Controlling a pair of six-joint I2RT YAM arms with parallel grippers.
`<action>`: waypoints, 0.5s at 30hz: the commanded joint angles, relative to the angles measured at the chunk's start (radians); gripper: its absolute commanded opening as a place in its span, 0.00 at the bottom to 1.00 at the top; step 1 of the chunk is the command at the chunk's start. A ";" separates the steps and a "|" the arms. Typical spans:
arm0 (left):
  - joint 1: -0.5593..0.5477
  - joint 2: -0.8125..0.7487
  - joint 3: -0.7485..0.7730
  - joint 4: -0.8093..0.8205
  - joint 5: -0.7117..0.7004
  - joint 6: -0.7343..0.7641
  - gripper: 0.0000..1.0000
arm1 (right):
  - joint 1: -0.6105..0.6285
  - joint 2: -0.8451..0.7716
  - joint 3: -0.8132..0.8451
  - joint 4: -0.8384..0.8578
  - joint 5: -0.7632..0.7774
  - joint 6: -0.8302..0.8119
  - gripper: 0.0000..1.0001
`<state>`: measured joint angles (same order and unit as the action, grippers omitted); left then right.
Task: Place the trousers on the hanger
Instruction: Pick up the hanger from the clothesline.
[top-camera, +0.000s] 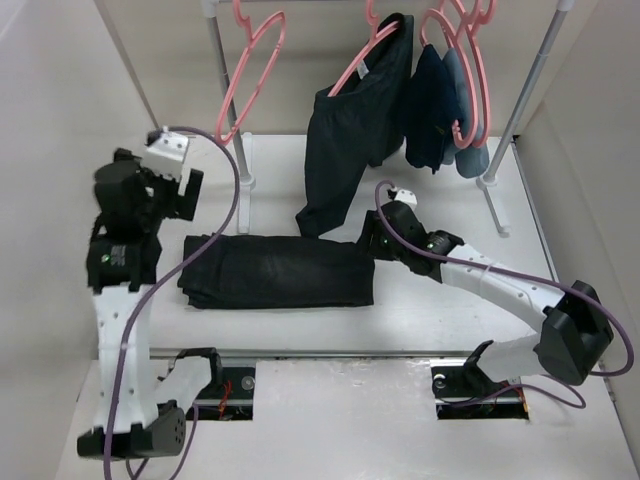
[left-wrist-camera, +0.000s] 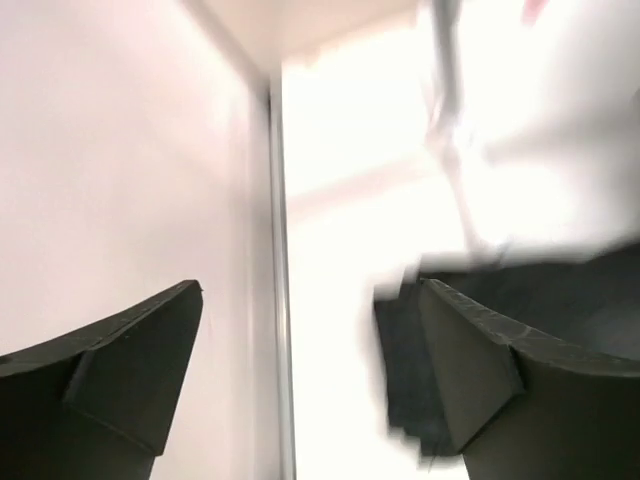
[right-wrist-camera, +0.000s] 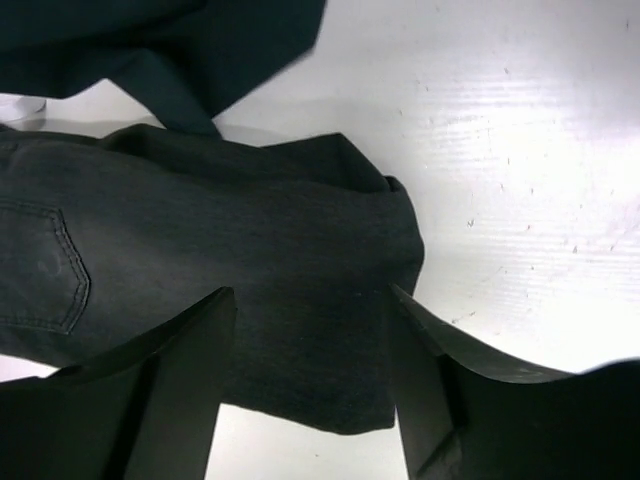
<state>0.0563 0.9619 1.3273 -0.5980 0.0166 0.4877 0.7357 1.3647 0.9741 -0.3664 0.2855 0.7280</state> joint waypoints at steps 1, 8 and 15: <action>0.000 -0.051 0.186 -0.014 0.268 -0.104 0.90 | 0.028 -0.007 0.050 -0.060 0.067 -0.067 0.66; -0.030 0.133 0.510 0.125 0.519 -0.351 0.96 | 0.037 -0.007 0.051 -0.069 0.067 -0.096 0.71; -0.185 0.540 0.884 0.107 0.326 -0.336 0.99 | 0.037 -0.027 0.009 -0.059 0.067 -0.128 0.74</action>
<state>-0.0792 1.3651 2.1540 -0.4599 0.3973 0.1699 0.7616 1.3632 0.9974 -0.4274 0.3294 0.6273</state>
